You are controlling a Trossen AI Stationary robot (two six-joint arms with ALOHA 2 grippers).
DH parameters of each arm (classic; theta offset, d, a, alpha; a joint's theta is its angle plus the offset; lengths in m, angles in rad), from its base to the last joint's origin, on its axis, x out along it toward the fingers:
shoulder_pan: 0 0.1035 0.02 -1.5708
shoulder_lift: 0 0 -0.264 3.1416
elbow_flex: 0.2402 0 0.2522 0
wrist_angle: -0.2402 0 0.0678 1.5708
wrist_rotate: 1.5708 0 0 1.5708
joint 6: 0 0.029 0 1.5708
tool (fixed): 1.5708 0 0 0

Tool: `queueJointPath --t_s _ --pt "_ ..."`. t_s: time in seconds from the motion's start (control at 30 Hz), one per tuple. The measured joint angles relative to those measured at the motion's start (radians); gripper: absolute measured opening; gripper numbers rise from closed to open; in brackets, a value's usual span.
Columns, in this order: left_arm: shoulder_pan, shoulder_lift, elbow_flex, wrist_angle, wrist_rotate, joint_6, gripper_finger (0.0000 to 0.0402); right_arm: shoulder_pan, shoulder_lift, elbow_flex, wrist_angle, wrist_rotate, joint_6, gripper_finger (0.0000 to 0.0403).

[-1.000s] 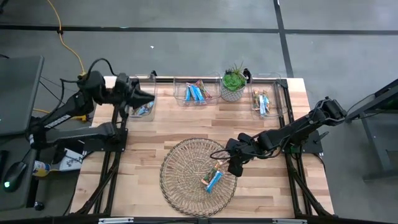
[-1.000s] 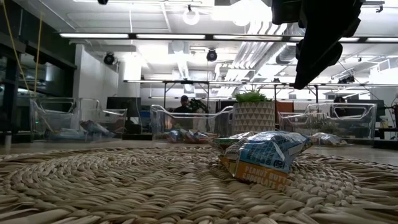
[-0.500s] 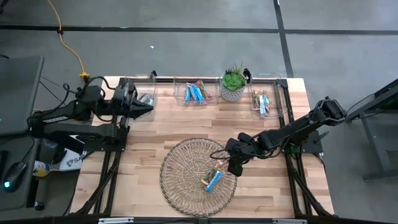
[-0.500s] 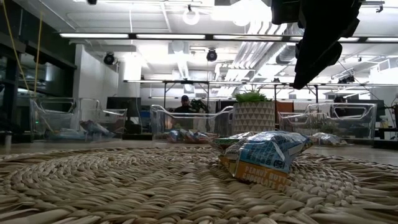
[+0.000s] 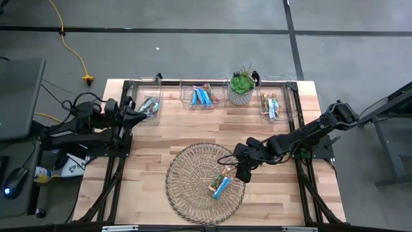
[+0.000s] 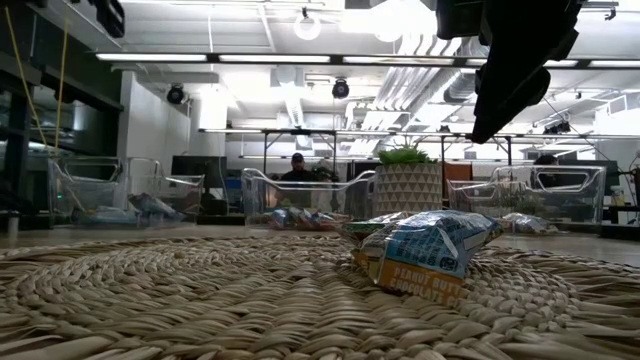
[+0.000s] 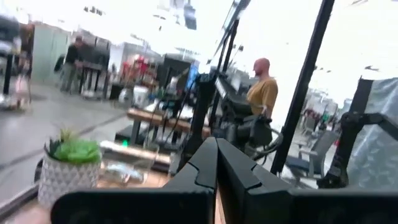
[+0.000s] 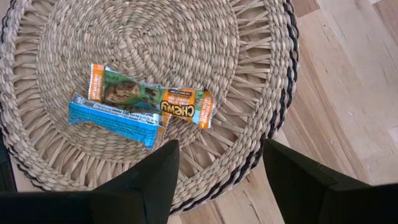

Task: Pick and place Granola Bars by type
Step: Put the yellow granola bar into the right transparent bin

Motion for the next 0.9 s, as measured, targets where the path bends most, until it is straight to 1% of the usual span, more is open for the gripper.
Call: queueJointPath --t_s 0.17,0.3,0.43,0.53,0.73,0.9 --pt "0.000 -0.085 -0.104 0.088 -0.011 0.022 0.0000 0.000 0.000 0.000 0.000 0.001 0.009 0.0217" --pt "0.000 -0.129 -0.171 0.137 -0.013 0.014 0.0000 0.000 0.000 0.000 0.000 0.007 0.019 0.0216" --pt "0.000 -0.127 -0.217 0.184 -0.016 0.003 0.0000 0.000 0.000 0.000 0.000 0.005 0.019 0.0217" --pt "0.000 -0.128 -0.248 0.237 -0.047 0.003 0.0000 0.000 0.000 0.000 0.000 0.005 0.019 0.0216" --pt "0.000 -0.127 -0.347 0.409 -0.078 0.010 0.0000 0.000 0.000 0.000 0.000 0.004 0.019 0.0217" --pt "0.000 -0.127 -0.415 0.543 -0.085 0.003 0.0000 0.000 0.000 0.000 0.000 0.004 0.019 0.0216"
